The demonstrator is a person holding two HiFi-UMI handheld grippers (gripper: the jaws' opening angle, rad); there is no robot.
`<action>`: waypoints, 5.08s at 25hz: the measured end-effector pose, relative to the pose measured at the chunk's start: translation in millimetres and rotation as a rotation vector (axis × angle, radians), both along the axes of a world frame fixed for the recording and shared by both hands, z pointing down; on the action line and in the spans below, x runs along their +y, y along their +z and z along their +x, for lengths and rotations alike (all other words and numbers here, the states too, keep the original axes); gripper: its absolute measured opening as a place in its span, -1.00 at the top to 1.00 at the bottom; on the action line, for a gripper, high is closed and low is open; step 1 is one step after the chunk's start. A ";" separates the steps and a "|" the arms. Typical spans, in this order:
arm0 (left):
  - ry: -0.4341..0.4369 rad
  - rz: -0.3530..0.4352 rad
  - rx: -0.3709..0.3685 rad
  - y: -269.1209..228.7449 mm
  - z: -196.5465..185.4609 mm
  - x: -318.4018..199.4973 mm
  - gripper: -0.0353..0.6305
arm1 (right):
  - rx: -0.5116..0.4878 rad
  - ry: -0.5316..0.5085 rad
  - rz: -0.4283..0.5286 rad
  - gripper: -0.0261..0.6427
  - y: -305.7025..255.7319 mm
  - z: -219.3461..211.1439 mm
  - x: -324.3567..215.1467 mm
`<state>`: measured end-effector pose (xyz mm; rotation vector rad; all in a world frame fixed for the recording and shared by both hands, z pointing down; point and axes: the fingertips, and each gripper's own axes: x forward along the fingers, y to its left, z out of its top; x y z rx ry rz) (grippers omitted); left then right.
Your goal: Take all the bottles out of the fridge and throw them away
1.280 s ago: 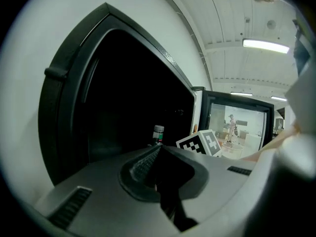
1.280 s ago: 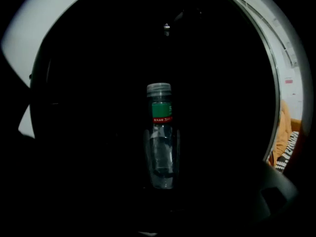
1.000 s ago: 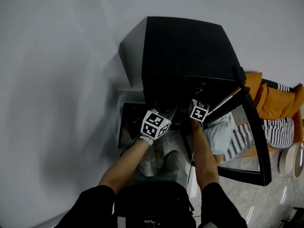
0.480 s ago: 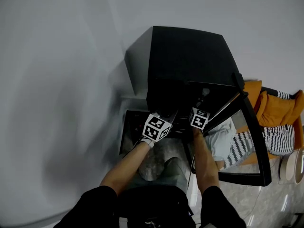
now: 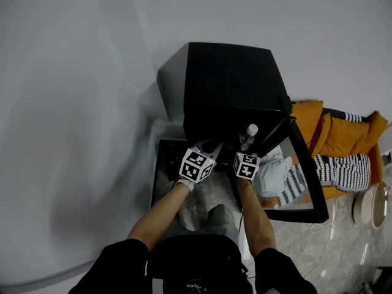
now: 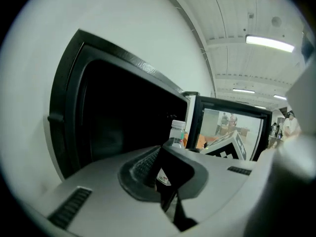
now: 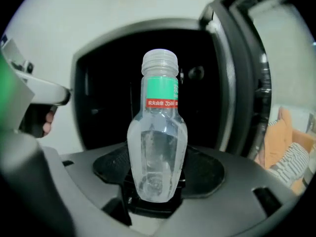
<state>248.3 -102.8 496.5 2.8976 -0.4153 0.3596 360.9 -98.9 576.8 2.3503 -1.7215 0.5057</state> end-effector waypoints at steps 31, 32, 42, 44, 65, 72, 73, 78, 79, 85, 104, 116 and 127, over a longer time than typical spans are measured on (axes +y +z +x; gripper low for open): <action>-0.352 -0.048 -0.013 -134.7 -176.1 41.8 0.89 | 0.027 -0.443 -0.001 0.00 -178.7 -188.1 43.4; -0.380 -0.049 -0.016 -133.7 -191.4 38.8 0.89 | 0.023 -0.478 0.001 0.00 -178.5 -205.9 37.0; -0.609 -0.075 -0.022 -119.7 -323.5 22.3 0.89 | 0.008 -0.704 -0.014 0.00 -164.1 -333.2 2.2; -0.621 -0.089 -0.025 -111.9 -333.4 21.9 0.89 | 0.009 -0.720 -0.026 0.00 -157.5 -341.6 -2.3; -0.597 -0.213 -0.050 -30.7 -341.5 -19.1 0.89 | -0.024 -0.710 -0.146 0.00 -74.7 -347.7 -47.3; -0.587 -0.249 -0.063 14.5 -335.4 -35.5 0.89 | -0.029 -0.706 -0.192 0.00 -21.8 -341.3 -67.1; -0.588 -0.250 -0.062 20.9 -335.4 -39.3 0.89 | -0.030 -0.706 -0.196 0.00 -13.2 -341.1 -71.6; -0.584 -0.247 -0.056 64.9 -331.3 -54.0 0.89 | -0.034 -0.707 -0.207 0.00 38.1 -341.1 -89.4; -0.582 -0.249 -0.056 77.1 -329.8 -56.8 0.89 | -0.035 -0.706 -0.208 0.00 50.2 -340.9 -92.5; -0.583 -0.285 -0.050 167.7 -325.2 -68.6 0.89 | -0.055 -0.679 -0.221 0.00 143.0 -340.7 -100.8; -0.546 -0.347 -0.096 340.6 -328.5 -56.9 0.89 | -0.094 -0.614 -0.316 0.00 356.2 -323.6 -102.8; -0.519 -0.348 -0.109 348.1 -328.6 -66.6 0.89 | -0.115 -0.508 -0.390 -0.02 389.2 -301.6 -111.0; -0.533 -0.345 -0.107 261.0 -294.9 -25.9 0.89 | -0.145 -0.567 -0.292 0.25 250.1 -288.8 -32.2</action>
